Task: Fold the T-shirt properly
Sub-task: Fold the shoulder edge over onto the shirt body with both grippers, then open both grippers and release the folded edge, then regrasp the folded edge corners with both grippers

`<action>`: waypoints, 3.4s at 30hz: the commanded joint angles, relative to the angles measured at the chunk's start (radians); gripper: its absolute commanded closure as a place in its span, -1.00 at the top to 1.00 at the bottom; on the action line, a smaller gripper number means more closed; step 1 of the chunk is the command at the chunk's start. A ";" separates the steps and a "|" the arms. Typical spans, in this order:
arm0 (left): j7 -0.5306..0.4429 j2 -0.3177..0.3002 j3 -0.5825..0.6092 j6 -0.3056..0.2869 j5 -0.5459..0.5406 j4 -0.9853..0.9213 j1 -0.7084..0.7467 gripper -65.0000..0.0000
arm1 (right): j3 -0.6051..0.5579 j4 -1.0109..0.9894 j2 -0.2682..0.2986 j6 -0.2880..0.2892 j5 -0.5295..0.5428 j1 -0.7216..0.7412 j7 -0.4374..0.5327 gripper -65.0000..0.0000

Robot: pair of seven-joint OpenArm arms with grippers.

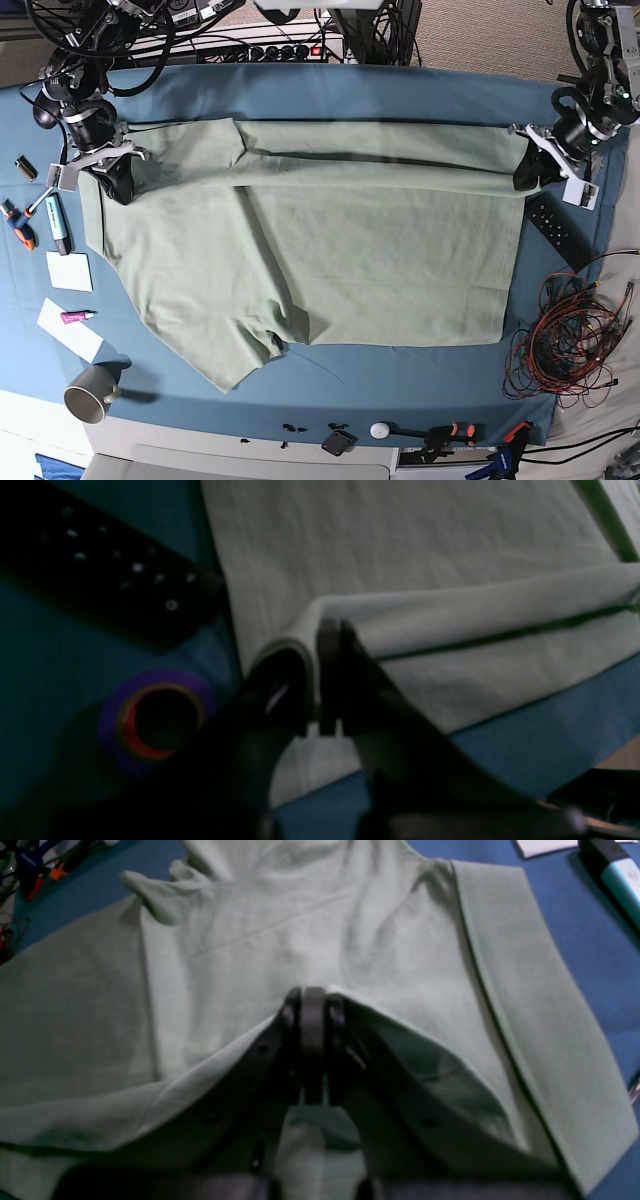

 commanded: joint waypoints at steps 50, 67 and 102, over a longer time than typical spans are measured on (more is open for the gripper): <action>-0.012 -0.017 -0.008 0.112 0.054 0.014 -0.005 -0.11 | 0.004 0.015 0.014 -0.006 -0.003 0.008 0.063 -0.33; 0.108 -0.037 -0.425 -0.055 -0.121 0.199 0.120 -0.12 | 0.363 0.131 0.014 -0.170 0.249 -0.163 -0.121 -0.33; 0.124 -0.036 -0.433 -0.055 -0.121 0.198 0.148 -0.12 | 0.193 -0.047 -0.001 -0.299 0.091 -0.069 -0.087 -0.33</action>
